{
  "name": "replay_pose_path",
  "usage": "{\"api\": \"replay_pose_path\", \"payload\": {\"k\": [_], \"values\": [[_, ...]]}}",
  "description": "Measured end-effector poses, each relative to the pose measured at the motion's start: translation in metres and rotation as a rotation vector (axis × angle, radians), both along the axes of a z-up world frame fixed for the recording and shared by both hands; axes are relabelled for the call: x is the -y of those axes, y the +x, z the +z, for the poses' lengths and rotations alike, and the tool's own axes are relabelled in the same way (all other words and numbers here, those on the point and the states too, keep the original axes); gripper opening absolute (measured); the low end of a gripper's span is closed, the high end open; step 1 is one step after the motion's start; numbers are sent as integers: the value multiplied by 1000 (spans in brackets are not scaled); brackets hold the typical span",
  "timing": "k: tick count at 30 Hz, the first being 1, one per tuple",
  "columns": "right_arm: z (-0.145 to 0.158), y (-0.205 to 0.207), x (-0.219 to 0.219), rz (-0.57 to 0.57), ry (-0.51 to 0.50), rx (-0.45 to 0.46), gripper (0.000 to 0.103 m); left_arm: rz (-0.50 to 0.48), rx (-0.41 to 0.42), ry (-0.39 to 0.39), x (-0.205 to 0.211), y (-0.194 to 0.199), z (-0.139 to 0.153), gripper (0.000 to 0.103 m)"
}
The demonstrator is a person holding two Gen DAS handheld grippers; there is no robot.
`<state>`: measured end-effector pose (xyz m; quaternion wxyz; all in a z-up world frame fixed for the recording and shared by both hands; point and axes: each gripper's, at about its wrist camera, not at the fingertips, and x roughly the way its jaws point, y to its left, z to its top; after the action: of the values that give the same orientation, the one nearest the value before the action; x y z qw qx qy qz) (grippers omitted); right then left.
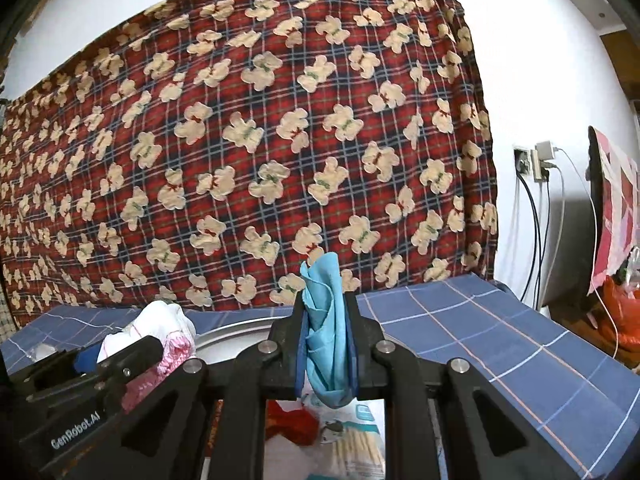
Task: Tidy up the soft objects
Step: 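Carry the white towel and teal cloth over the silver tin, then lower the white towel into the tin with the left tool while the right tool releases the teal cloth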
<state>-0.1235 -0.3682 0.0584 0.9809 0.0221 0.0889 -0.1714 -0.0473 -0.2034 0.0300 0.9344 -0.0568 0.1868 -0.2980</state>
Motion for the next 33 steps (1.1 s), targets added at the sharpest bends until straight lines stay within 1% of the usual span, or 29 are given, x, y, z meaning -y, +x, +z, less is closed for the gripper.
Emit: {"api": "replay_pose_path", "payload": {"k": [7,10,17,25,29,33], "values": [[-7,10,2,-9,1,-65,18,-14,-13,43,14,-1,-6,43],[-8,12,2,-8,0,-81,18,-14,-13,46,14,-1,-7,43],[-8,12,1,-9,2,-77,18,-14,-13,45,15,0,-7,43],[1,5,12,-15,-3,-26,18,-30,-7,29,23,2,0,43],[0,7,25,-25,-11,-44,18,-36,-12,24,30,6,5,43],[-2,12,39,-19,34,-71,18,-45,-20,47,42,9,7,43]]}}
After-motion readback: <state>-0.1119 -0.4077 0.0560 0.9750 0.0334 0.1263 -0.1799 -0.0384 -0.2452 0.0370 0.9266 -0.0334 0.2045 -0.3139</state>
